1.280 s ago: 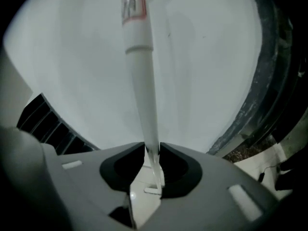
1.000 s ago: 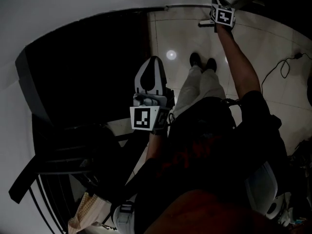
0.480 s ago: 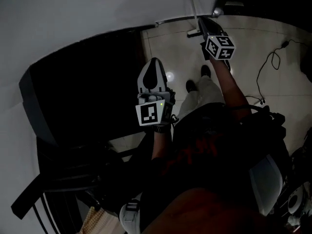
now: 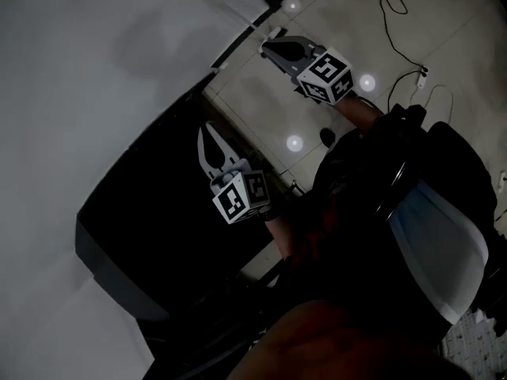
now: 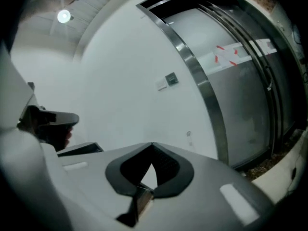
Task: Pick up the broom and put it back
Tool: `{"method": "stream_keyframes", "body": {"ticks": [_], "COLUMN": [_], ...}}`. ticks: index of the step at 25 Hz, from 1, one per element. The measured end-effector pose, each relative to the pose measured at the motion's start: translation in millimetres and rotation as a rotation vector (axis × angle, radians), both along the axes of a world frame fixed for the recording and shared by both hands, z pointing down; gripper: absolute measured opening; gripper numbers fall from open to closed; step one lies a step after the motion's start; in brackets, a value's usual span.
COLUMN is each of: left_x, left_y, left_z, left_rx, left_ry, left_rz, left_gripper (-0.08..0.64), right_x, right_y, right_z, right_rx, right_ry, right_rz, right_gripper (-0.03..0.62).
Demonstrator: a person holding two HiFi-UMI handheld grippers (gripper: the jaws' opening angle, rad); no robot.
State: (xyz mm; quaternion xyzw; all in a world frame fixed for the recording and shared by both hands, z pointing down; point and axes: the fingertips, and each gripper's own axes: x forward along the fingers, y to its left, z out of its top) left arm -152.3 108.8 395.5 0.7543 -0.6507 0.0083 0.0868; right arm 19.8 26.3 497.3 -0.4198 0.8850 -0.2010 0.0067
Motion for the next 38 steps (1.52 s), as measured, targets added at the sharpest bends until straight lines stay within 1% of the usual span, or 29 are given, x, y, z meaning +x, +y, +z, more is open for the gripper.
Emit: {"method": "stream_keyframes", "body": {"ticks": [3, 5, 7, 9, 13, 16, 18, 22, 26, 31, 38], "left_x": [-2.4, 6.9, 17.1, 27.4, 41.4, 56.4, 66.8, 76.5, 73.8, 71.3, 64.6], "left_y": [44.7, 73.5, 95.6, 106.4, 116.0, 116.4, 118.0, 128.1, 131.9, 139.0, 151.3], "left_z": [-11.1, -16.2, -23.2, -35.3, -52.6, -58.6, -64.3, -63.7, -64.8, -67.3, -59.9], "left_rx": [0.003, 0.004, 0.007, 0.025, 0.058, 0.081, 0.106, 0.109, 0.109, 0.122, 0.112], "left_ry": [-0.013, 0.000, 0.003, -0.005, -0.014, -0.020, -0.032, -0.035, -0.030, -0.023, -0.003], "left_rz": [0.025, 0.036, 0.059, 0.093, 0.102, 0.118, 0.138, 0.142, 0.130, 0.120, 0.098], "left_gripper": [0.005, 0.005, 0.005, 0.005, 0.005, 0.005, 0.005, 0.005, 0.005, 0.005, 0.005], "right_x": [-23.8, -26.7, -23.0, -14.8, 8.2, 26.4, 35.5, 43.7, 43.3, 44.1, 35.3], "right_y": [78.4, 124.3, 158.3, 176.5, 186.5, 182.9, 181.6, 188.4, 192.9, 199.8, 209.5], "right_z": [-34.7, -53.4, -67.8, -81.7, -120.3, -151.1, -162.4, -155.4, -158.2, -148.5, -141.7], "right_rx": [0.045, 0.063, 0.072, 0.098, 0.219, 0.296, 0.317, 0.297, 0.298, 0.269, 0.242], "right_ry": [-0.063, -0.064, -0.071, -0.054, 0.002, -0.005, -0.018, -0.020, -0.031, -0.034, -0.035], "right_rz": [-0.097, -0.141, -0.153, -0.148, -0.121, -0.078, -0.060, -0.066, -0.072, -0.079, -0.110], "right_gripper": [0.000, 0.000, 0.000, 0.000, 0.000, 0.000, 0.000, 0.000, 0.000, 0.000, 0.000]}}
